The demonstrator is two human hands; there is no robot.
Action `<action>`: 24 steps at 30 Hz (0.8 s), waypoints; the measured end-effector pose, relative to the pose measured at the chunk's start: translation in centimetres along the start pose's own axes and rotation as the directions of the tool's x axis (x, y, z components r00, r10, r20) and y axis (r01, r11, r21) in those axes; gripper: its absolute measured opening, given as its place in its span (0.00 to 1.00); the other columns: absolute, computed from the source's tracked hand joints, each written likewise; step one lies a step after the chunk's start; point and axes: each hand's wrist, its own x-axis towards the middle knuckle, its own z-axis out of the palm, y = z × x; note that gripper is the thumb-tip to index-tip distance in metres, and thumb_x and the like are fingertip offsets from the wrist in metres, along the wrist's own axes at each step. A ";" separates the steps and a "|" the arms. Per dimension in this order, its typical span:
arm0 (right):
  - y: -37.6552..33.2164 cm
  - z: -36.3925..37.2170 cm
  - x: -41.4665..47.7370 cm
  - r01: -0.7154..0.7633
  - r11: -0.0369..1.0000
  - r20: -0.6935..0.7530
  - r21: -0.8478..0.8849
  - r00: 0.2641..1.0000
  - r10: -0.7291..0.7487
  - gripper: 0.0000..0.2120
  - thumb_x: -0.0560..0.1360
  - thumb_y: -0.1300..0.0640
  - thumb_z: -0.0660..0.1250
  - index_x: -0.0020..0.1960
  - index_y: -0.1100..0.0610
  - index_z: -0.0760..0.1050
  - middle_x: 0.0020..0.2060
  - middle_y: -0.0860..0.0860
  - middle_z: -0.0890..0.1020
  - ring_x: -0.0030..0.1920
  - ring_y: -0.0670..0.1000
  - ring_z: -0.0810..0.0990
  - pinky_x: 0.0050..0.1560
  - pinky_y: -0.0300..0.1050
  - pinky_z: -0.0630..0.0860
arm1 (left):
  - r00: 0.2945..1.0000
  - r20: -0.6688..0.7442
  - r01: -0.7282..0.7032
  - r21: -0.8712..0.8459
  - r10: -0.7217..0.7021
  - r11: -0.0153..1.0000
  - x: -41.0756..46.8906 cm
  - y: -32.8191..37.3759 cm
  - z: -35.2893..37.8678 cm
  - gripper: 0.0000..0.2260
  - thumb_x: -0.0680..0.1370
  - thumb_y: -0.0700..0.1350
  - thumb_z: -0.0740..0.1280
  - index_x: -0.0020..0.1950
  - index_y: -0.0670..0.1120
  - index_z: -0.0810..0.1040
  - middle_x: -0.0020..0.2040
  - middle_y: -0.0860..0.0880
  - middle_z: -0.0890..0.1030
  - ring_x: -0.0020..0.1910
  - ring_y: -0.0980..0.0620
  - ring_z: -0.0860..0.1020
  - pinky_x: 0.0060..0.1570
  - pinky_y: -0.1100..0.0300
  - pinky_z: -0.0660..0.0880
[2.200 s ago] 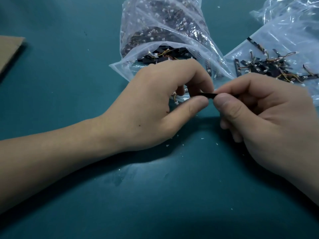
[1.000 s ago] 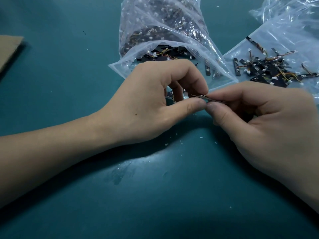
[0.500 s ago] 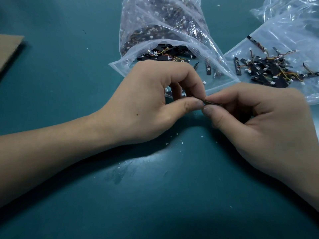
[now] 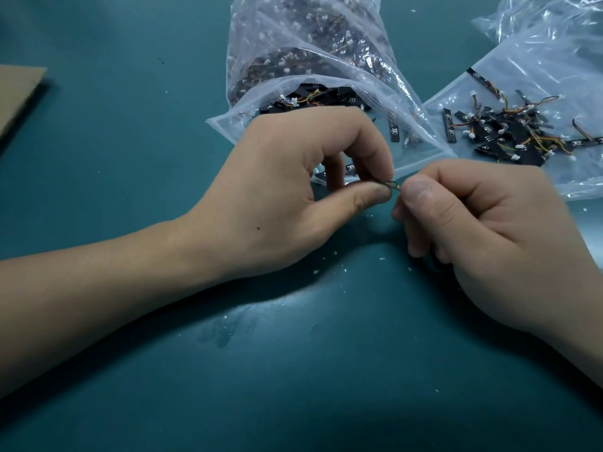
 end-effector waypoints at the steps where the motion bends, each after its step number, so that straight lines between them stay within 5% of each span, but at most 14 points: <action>1: 0.0 0.0 0.0 0.003 1.000 -0.005 -0.002 1.000 -0.003 0.16 0.82 0.45 0.60 0.39 0.48 0.78 0.29 0.46 0.81 0.28 0.47 0.77 0.31 0.33 0.68 | 1.000 0.002 -0.009 0.004 0.009 1.000 0.0 0.0 0.1 0.03 0.77 0.41 0.74 0.48 0.45 0.82 0.43 0.60 0.79 0.41 0.66 0.75 0.46 0.74 0.68; 11: -0.2 0.2 -0.1 -0.041 0.998 -0.050 0.042 0.998 0.043 0.14 0.80 0.44 0.63 0.39 0.49 0.77 0.29 0.46 0.82 0.26 0.49 0.76 0.28 0.37 0.69 | 1.000 -0.003 -0.006 -0.039 0.006 0.999 0.0 -0.2 0.0 0.11 0.76 0.41 0.77 0.56 0.46 0.80 0.46 0.56 0.80 0.43 0.65 0.75 0.44 0.71 0.70; 17: -0.3 0.2 -0.1 -0.043 0.999 -0.065 0.012 0.997 0.044 0.14 0.79 0.46 0.64 0.38 0.51 0.77 0.29 0.47 0.81 0.26 0.49 0.77 0.27 0.35 0.68 | 0.999 0.009 -0.042 0.003 0.041 0.999 0.0 -0.4 0.0 0.04 0.77 0.41 0.76 0.51 0.44 0.85 0.46 0.50 0.81 0.44 0.61 0.75 0.45 0.66 0.70; 24: -0.2 0.3 -0.1 -0.037 0.998 -0.098 -0.049 0.995 0.032 0.13 0.79 0.48 0.67 0.38 0.51 0.77 0.28 0.51 0.79 0.27 0.54 0.75 0.27 0.48 0.70 | 0.999 -0.028 -0.024 0.019 0.024 1.000 -0.1 -0.3 0.1 0.01 0.77 0.41 0.77 0.47 0.45 0.87 0.45 0.50 0.82 0.43 0.56 0.78 0.45 0.68 0.68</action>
